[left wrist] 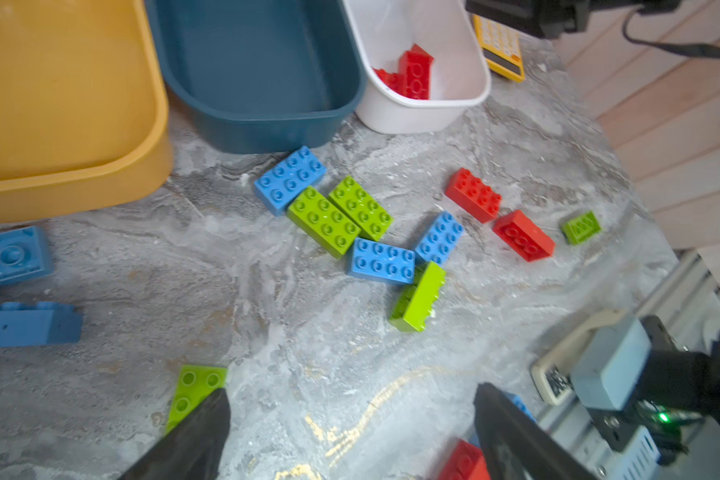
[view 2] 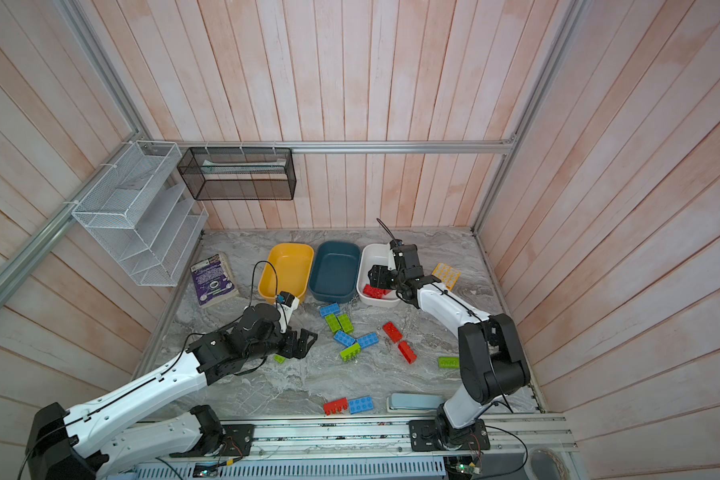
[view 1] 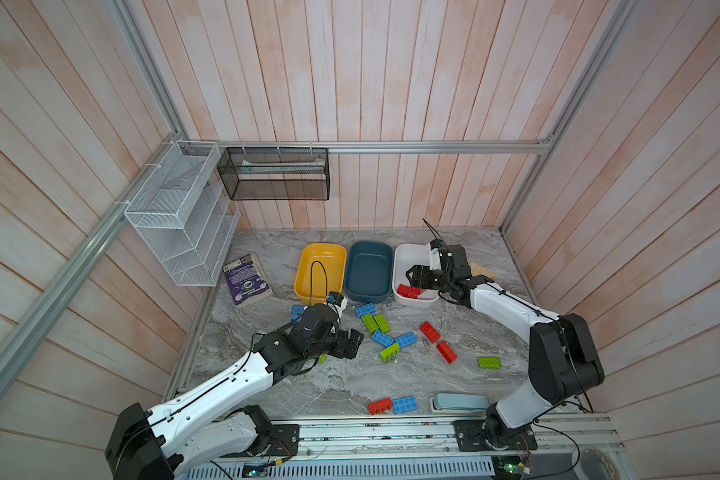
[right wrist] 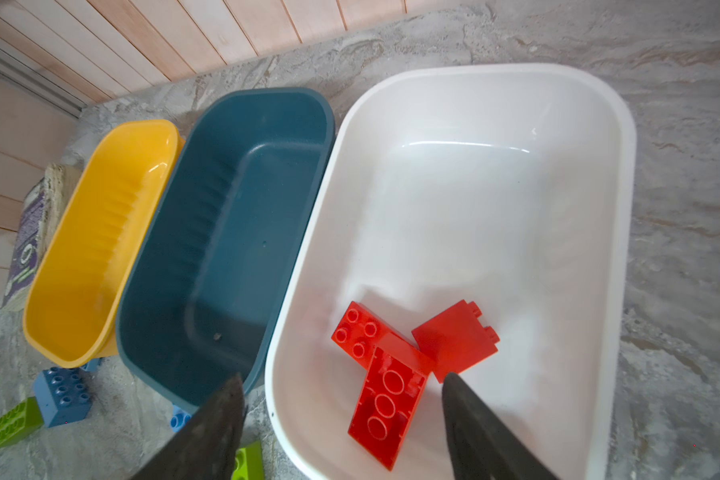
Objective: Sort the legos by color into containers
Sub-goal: 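Reach the left gripper toward the red brick nearest the robot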
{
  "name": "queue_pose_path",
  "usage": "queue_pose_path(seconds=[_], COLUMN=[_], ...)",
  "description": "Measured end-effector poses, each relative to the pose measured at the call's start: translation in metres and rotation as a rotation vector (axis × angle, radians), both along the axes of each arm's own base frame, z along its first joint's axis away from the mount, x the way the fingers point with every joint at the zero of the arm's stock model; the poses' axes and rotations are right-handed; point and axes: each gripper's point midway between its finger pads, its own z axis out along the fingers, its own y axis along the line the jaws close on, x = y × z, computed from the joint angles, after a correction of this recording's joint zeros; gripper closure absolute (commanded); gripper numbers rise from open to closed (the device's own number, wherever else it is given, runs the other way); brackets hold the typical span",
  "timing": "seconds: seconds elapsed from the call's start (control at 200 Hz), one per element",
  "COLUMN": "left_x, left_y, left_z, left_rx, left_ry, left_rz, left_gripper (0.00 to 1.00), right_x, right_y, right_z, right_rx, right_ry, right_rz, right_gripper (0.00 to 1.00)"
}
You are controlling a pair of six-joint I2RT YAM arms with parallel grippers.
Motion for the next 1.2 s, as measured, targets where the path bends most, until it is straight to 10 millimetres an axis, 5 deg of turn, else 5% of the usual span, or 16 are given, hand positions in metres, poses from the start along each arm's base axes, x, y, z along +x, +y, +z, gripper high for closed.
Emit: queue_pose_path(seconds=[0.2,0.485,0.69,1.2], left_x=[-0.056,-0.105,-0.109,-0.115], left_y=[-0.033,-0.041,-0.05,-0.071], left_z=[-0.008,-0.077,-0.102,-0.127], left_rx=[0.048,0.262,0.319,0.335], left_ry=[0.039,0.091,0.092,0.087], left_rz=[-0.209,-0.357,-0.407,-0.529], left_gripper=[0.15,0.16,0.22,0.25], right_x=[-0.017,-0.034,-0.036,-0.039], right_y=[-0.003,-0.005,-0.007,-0.014], right_z=[0.036,0.049,0.061,0.049], right_rx=[0.062,0.119,0.139,0.13], right_ry=[-0.082,-0.107,-0.133,-0.113], right_rz=[0.005,0.018,0.02,0.01], right_gripper=[0.26,0.26,0.26,0.25])
